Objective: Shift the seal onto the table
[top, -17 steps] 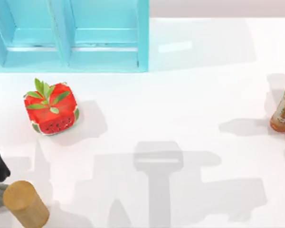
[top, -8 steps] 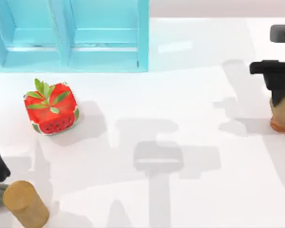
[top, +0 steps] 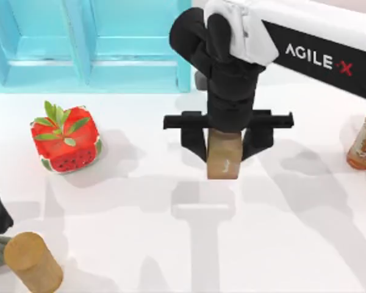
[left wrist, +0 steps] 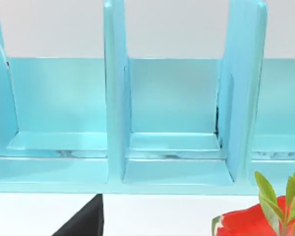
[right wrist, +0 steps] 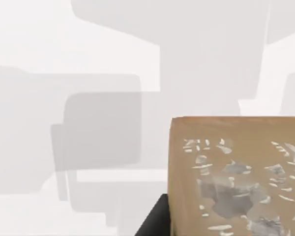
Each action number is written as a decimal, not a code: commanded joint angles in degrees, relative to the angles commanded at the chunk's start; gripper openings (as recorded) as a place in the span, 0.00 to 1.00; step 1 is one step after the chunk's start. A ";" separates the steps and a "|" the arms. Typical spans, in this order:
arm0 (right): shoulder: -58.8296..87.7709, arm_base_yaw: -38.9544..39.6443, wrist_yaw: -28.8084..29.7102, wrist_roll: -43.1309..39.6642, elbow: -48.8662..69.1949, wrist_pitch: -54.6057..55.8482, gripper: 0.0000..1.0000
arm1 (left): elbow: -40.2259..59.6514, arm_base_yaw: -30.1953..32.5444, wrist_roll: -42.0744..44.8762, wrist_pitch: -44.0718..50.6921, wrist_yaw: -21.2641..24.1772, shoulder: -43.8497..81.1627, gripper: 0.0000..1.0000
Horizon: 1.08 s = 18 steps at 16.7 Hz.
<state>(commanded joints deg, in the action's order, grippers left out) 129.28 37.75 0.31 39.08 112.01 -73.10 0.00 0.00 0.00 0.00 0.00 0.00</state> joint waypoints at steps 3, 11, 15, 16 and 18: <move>1.89 1.89 0.01 1.90 1.58 0.74 0.00 | 0.00 0.00 0.00 0.00 0.00 0.00 1.00; 2.78 1.71 -0.04 2.12 -2.69 6.15 0.00 | 0.00 0.00 0.00 0.00 0.00 0.00 1.00; 3.67 1.99 0.03 2.01 -5.69 9.79 0.00 | 0.00 0.00 0.00 0.00 0.00 0.00 1.00; 3.67 1.99 0.03 2.01 -5.69 9.79 0.00 | 0.00 0.00 0.00 0.00 0.00 0.00 1.00; 3.67 1.99 0.03 2.01 -5.69 9.79 0.00 | 0.00 0.00 0.00 0.00 0.00 0.00 1.00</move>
<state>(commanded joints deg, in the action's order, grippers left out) 132.95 39.73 0.35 41.09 106.33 -63.31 0.00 0.00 0.00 0.00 0.00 0.00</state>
